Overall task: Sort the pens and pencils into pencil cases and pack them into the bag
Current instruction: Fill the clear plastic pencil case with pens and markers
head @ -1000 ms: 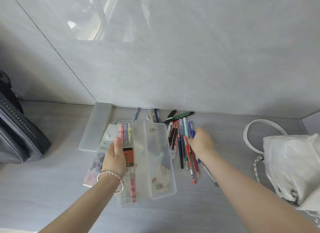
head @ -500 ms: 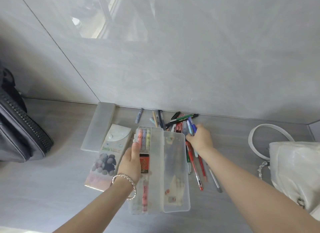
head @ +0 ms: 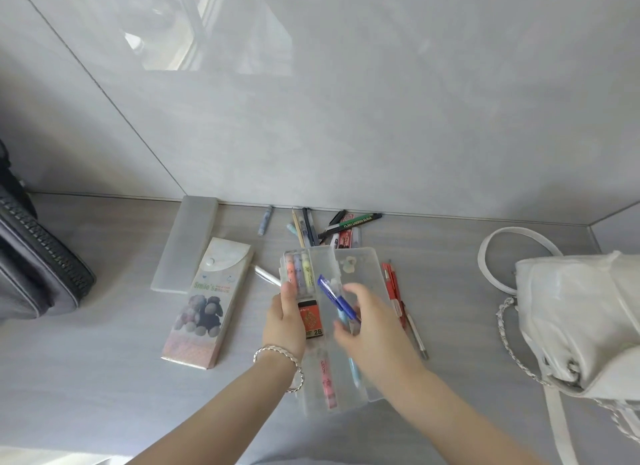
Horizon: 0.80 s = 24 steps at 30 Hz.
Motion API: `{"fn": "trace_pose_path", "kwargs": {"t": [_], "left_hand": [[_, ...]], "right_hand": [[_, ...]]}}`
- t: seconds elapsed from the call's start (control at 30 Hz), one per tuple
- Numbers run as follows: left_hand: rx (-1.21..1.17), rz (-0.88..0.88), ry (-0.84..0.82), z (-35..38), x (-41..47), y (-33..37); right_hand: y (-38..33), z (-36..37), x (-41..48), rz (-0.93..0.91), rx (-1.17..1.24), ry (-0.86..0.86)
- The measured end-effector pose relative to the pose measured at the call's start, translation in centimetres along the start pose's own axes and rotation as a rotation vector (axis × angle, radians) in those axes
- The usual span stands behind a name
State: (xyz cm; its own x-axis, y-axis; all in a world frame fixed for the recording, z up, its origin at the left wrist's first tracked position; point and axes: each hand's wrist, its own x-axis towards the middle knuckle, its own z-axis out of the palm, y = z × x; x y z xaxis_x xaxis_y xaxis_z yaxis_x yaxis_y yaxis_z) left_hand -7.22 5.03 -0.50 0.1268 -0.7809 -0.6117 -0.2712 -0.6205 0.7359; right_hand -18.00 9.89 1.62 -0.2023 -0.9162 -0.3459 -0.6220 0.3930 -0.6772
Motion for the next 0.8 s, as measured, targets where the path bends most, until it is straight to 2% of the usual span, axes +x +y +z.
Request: {"fn": "trace_pose_path", "kwargs": {"t": [0.13, 0.3, 0.4, 0.57, 0.67, 0.8], "left_hand": [[0.000, 0.043, -0.021, 0.4, -1.0, -0.2], [0.040, 0.091, -0.092, 0.9, -1.3, -0.7], [0.105, 0.136, -0.138, 1.3, -1.5, -1.2], [0.099, 0.118, -0.152, 1.0, -1.9, -1.1], [0.110, 0.126, -0.131, 0.8, -2.0, -0.8], [0.100, 0.162, -0.131, 0.7, -2.3, -0.5]], "right_hand": [[0.8, -0.4, -0.7, 0.035, 0.009, -0.014], [0.6, -2.1, -0.9, 0.030, 0.346, 0.176], [0.2, -2.2, -1.0, 0.020, 0.486, 0.132], [0.8, -1.2, -1.5, -0.078, 0.312, 0.128], [1.0, -0.8, -1.5, -0.107, 0.307, 0.107], [1.2, -0.8, -1.4, -0.169, 0.069, 0.103]]}}
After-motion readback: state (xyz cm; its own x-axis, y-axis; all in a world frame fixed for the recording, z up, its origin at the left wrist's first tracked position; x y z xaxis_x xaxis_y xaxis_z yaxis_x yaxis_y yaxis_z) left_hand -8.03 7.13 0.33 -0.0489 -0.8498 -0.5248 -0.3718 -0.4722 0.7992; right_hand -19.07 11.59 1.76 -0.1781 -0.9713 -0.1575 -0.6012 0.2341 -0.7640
